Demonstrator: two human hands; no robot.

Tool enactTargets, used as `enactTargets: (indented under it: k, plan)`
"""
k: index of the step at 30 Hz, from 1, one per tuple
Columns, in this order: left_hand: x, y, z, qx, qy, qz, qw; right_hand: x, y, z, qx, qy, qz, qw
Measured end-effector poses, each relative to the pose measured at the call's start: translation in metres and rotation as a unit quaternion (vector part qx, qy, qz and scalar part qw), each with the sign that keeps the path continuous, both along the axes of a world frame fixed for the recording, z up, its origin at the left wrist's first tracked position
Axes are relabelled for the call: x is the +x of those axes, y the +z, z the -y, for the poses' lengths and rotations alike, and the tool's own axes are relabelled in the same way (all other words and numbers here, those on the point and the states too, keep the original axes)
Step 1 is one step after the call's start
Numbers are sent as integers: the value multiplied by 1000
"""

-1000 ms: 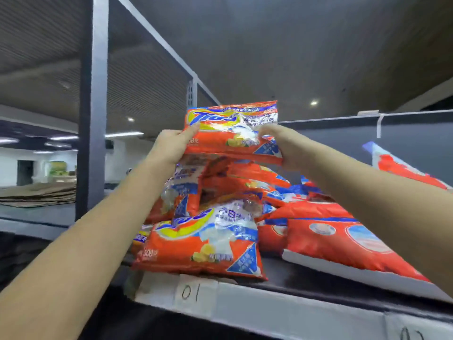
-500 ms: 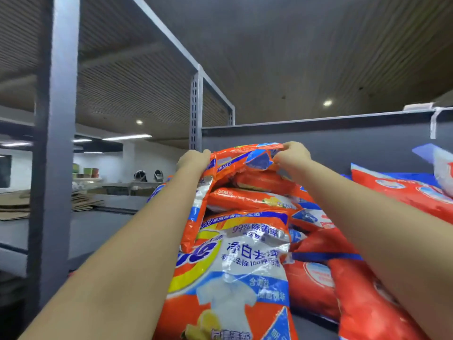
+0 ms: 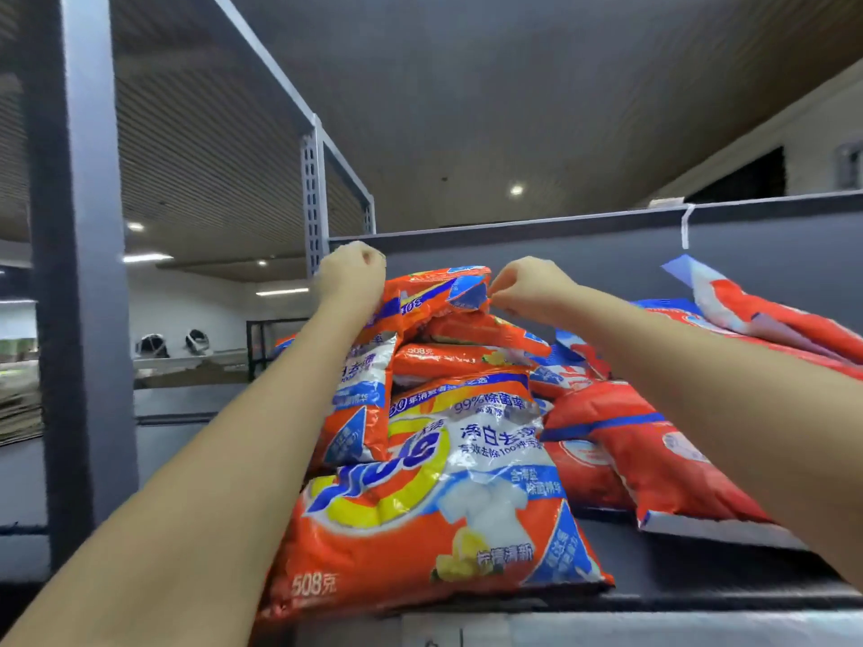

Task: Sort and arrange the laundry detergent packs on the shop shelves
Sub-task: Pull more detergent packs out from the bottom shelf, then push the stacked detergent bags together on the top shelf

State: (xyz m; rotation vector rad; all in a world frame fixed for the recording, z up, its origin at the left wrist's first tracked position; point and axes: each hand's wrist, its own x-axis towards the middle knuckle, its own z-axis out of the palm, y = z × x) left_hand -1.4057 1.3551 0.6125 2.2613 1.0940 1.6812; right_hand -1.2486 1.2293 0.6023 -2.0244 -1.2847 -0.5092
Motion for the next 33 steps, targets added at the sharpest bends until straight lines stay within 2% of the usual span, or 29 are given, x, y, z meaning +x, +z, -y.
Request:
enactTargets:
  k: [3,8,12,16,19,23,27,33]
  plan:
    - [-9,-8,33,91,-76,9,993,-20,-12,24,-23,-30,44,998]
    - [-17,-50,89,200,-108,-102,969,-49,-39,71,-62,-56,77,994]
    - [-28,-91,132,239,-113,-189,946,-69,-63,122,-64,-49,126,989]
    - [-49,-132,182,279,-164,-183,928,-87,-94,180,-52,-19,155,986]
    - [-64,-167,223,302,-177,-158,923,-100,-126,227,-35,36,132,990]
    - [-75,-232,274,255,-198,-147,935,-110,-185,296,-23,52,95,994]
    - [-85,-315,319,148,-230,-173,946,-115,-262,355,-58,46,11,997]
    - [-89,-449,362,-1,-265,-271,925,-119,-392,415,-170,16,-147,974]
